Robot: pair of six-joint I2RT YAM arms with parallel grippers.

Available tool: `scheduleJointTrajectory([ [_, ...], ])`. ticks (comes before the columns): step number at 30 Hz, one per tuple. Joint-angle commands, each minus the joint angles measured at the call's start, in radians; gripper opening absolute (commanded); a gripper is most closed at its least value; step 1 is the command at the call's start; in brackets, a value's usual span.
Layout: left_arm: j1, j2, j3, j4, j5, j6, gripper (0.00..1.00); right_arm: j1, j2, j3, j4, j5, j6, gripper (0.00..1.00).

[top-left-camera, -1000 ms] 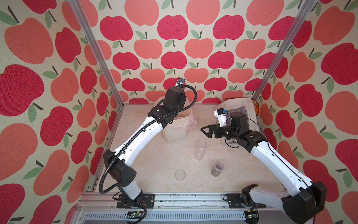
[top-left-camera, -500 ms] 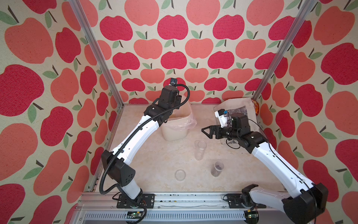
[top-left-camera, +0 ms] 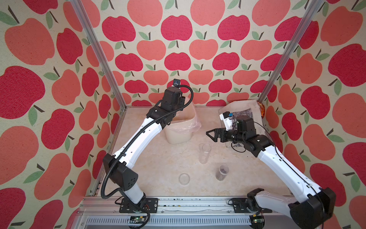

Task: Empty the moldy dried flower tea in the jars
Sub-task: Pour the moldy dried flower tea into the trash bin.

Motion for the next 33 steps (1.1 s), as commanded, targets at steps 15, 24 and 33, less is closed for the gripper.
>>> scheduleJointTrajectory([
  [15, 0.027, -0.067, -0.027, -0.001, 0.061, -0.093, 0.00, -0.008, -0.016, -0.021, -0.008, -0.015, -0.009, 0.99],
  [24, 0.058, -0.075, -0.025, -0.018, 0.114, -0.154, 0.00, -0.009, -0.024, -0.024, -0.015, -0.014, -0.012, 0.99],
  [33, 0.138, -0.236, -0.177, 0.123, 0.227, -0.335, 0.00, -0.008, -0.042, -0.021, 0.032, -0.052, 0.034, 0.99],
])
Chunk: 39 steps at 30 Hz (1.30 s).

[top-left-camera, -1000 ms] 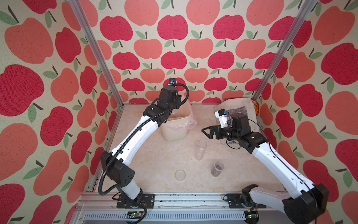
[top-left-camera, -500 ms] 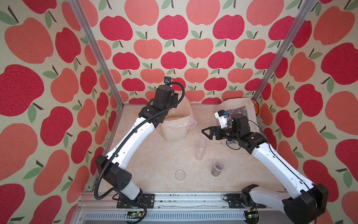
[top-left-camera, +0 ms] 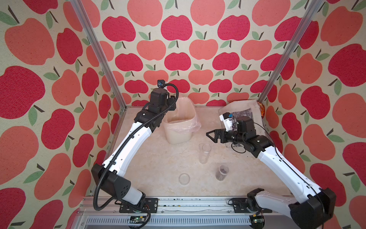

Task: Empty the moldy dried flower tea in the jars
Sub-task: Pour the moldy dried flower tea into the trash bin, then place the jar at the center of the board.

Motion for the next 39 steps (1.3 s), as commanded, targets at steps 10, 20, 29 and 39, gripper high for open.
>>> scheduleJointTrajectory([
  [10, 0.136, -0.318, -0.292, 0.318, 0.334, -0.557, 0.00, -0.002, -0.038, -0.031, 0.391, -0.216, 0.355, 0.99],
  [20, 0.144, -0.488, -0.521, 0.502, 0.461, -0.895, 0.00, 0.116, 0.025, 0.017, 0.652, -0.192, 0.553, 0.99],
  [29, 0.144, -0.498, -0.624, 0.605, 0.530, -1.032, 0.00, 0.194, 0.145, 0.100, 0.774, -0.192, 0.624, 0.99],
  [39, 0.144, -0.481, -0.651, 0.640, 0.563, -1.064, 0.00, 0.217, 0.235, 0.146, 0.867, -0.210, 0.687, 0.99],
])
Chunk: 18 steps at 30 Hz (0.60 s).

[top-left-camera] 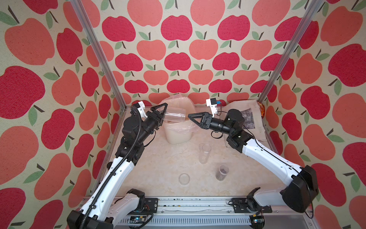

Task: Empty the moldy dried flower tea in the jars
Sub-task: Place the jar at the center of the board.

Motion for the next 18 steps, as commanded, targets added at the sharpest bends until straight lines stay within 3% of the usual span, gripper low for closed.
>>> scheduleJointTrajectory([
  [1, 0.003, 0.009, -0.007, 0.056, 0.029, -0.027, 0.00, 0.017, 0.017, 0.051, 0.068, -0.022, 0.035, 0.99],
  [18, 0.002, 0.005, -0.027, 0.050, 0.037, -0.020, 0.00, 0.092, 0.148, 0.186, 0.073, -0.041, 0.058, 0.95],
])
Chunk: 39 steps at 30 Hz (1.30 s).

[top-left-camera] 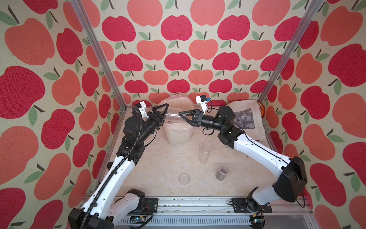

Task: Empty the moldy dried flower tea in the jars
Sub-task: Place the jar at the center of the board.

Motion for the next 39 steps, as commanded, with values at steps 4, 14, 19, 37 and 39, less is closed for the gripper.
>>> scheduleJointTrajectory([
  [4, 0.003, -0.007, -0.018, 0.030, 0.020, -0.013, 0.00, 0.019, 0.035, 0.060, 0.036, -0.019, 0.019, 0.91],
  [14, 0.002, -0.008, -0.031, 0.032, 0.020, -0.015, 0.00, 0.021, 0.053, 0.058, 0.047, -0.014, 0.029, 0.70],
  [19, 0.003, -0.011, -0.038, 0.034, 0.019, -0.015, 0.00, 0.021, 0.053, 0.051, 0.049, -0.013, 0.026, 0.62],
  [37, 0.001, -0.061, -0.038, -0.057, -0.023, 0.084, 0.76, 0.021, -0.059, 0.025, -0.183, 0.027, -0.185, 0.42],
  [39, 0.001, -0.063, -0.036, -0.070, -0.021, 0.100, 0.81, 0.021, -0.077, 0.030, -0.236, 0.042, -0.229, 0.41],
])
